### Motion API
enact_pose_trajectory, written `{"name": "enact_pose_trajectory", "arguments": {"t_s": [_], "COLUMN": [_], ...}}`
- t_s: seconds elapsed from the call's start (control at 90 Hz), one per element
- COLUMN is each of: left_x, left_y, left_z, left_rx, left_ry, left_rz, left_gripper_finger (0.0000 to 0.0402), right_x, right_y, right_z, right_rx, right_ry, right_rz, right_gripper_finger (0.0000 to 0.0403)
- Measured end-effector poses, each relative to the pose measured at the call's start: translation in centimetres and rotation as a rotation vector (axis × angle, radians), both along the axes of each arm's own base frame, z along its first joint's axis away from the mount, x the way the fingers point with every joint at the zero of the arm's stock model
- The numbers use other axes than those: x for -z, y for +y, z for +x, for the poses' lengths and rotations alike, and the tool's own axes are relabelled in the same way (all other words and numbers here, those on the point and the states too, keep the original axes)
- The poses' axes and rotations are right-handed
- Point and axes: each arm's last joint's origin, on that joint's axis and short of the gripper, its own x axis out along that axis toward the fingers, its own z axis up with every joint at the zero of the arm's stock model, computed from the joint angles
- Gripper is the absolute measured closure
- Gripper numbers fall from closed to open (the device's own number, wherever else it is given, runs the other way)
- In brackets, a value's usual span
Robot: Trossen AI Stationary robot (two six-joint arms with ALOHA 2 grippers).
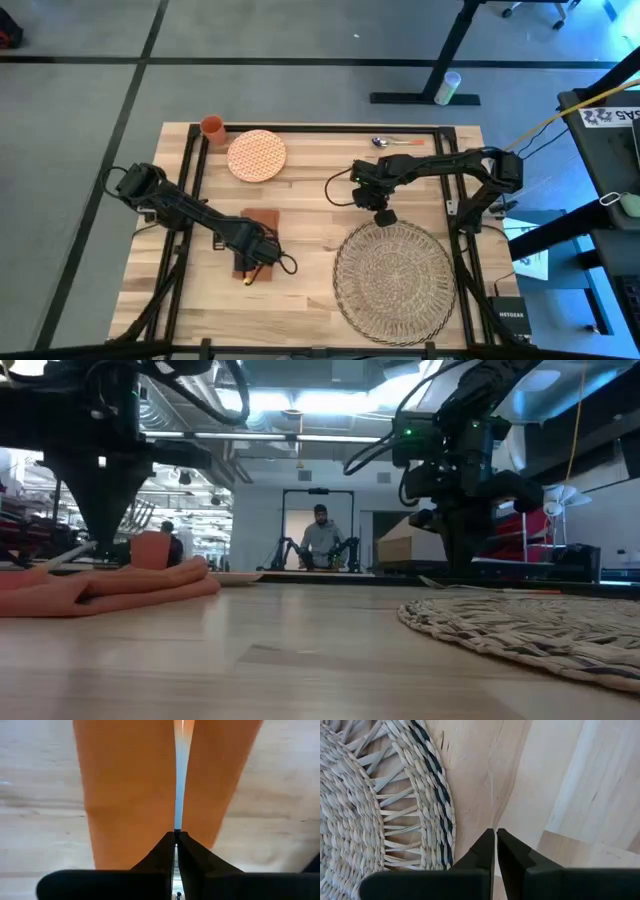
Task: Set table place
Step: Put the orange fork on top of the orange table napkin
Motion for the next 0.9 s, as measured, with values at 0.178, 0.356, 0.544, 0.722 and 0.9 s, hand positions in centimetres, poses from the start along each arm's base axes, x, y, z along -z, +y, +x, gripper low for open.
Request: {"name": "enact_pose_trajectory", "arguments": {"t_s": [0.178, 0.356, 0.544, 0.722, 0.9], "left_x": [0.6, 1.6, 2.1, 2.9, 3.4], "left_y": [0.5, 0.9, 1.0, 1.5, 1.5], "left_z": [0.2, -0.1, 0.1, -0.1, -0.5], "left_rx": [-0.003, 0.016, 0.038, 0.036, 0.049], "left_ry": [-0.019, -0.005, -0.039, -0.035, -0.014], "left_rz": [-0.009, -0.007, -0.021, -0.021, -0.016], "left_gripper_finger": [0.0401, 0.0401, 0.0401, 0.0401, 0.0401], "right_x": [0.0, 0.0, 0.0, 0.0, 0.0], "right_y": [0.0, 0.0, 0.0, 0.0, 0.0], "right_z": [0.0, 0.0, 0.0, 0.0, 0.0], "right_rx": [0.000, 0.000, 0.000, 0.003, 0.005], "right_ry": [0.000, 0.001, 0.001, 0.002, 0.003], "right_rz": [0.000, 0.000, 0.000, 0.001, 0.001], "right_gripper_finger": [0.0398, 0.0398, 0.0398, 0.0398, 0.0398]}}
